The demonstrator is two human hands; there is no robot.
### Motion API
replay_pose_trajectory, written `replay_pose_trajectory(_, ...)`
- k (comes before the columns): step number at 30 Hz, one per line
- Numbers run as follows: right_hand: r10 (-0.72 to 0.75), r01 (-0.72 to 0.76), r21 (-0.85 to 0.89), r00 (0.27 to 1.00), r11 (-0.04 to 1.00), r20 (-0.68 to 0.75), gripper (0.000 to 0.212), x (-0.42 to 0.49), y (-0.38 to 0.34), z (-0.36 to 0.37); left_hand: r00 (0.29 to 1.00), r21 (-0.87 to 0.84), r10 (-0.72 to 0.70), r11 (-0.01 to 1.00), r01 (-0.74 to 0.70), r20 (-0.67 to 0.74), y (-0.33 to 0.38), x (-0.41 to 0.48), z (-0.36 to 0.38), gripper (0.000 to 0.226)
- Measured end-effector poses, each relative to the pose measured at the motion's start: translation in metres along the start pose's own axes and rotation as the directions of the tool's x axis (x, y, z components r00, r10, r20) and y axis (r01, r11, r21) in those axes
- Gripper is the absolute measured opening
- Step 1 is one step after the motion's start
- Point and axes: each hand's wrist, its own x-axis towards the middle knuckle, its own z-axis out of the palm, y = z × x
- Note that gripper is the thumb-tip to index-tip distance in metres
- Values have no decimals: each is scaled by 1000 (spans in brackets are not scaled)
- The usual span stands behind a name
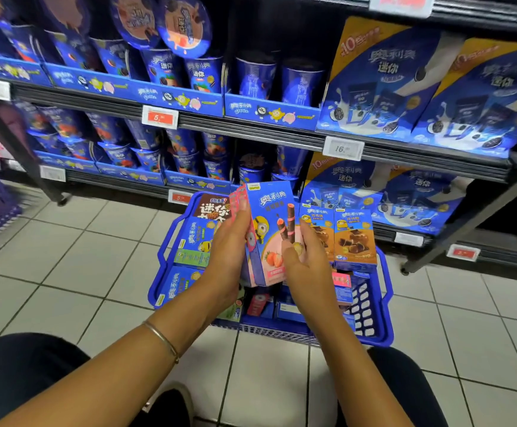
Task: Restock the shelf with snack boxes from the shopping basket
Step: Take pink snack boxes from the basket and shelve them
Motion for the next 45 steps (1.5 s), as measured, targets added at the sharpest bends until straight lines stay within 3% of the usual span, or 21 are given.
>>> replay_pose_trajectory(4,-48,48,34,999,998,-14,27,-2,-7,6,987,60,158,986,-159,9,-7,1,-3,42)
replay_pose_trajectory(7,-26,31,156,999,987,-38,22,1,-7,8,993,-9,116,993,-116,-26,-2,8,-9,36)
replay_pose_trajectory(10,115,-86,243,988,966,-105,26,7,8,5,994,-37,100,994,-101,-42,10,17,-16,39)
replay_pose_trajectory(14,326,-309,237,944,921,-38,40,11,34,9,984,16,159,987,-158,-84,16,25,-21,42)
replay_pose_trajectory(17,373,-374,104,927,921,29,23,9,48,13,990,-95,119,987,-126,-75,24,27,-21,37)
replay_pose_trajectory(20,342,-328,-108,928,938,148,36,3,59,23,993,-149,99,983,-108,-69,28,29,-24,28)
replay_pose_trajectory(23,242,-189,-335,963,923,123,36,-1,65,32,996,-153,66,985,-74,-57,30,30,-26,17)
replay_pose_trajectory(25,217,-184,-336,974,924,64,28,-2,66,30,997,-157,52,986,-59,-49,30,30,-26,19)
replay_pose_trajectory(28,206,-218,-246,976,944,-77,31,-2,62,18,997,-125,37,991,-45,-64,33,30,-27,33)
replay_pose_trajectory(30,187,-212,-143,967,967,-172,30,-2,56,8,996,-125,50,990,-58,-67,33,30,-27,25)
replay_pose_trajectory(37,146,-39,248,892,968,-427,17,5,16,-29,997,-144,24,989,-34,-69,31,26,-21,43)
replay_pose_trajectory(41,264,19,509,839,860,-477,42,12,0,-45,998,-139,-25,990,17,-58,28,22,-18,45)
replay_pose_trajectory(45,322,42,733,880,679,-349,74,12,-18,-53,997,-86,-20,996,14,-71,24,18,-15,42)
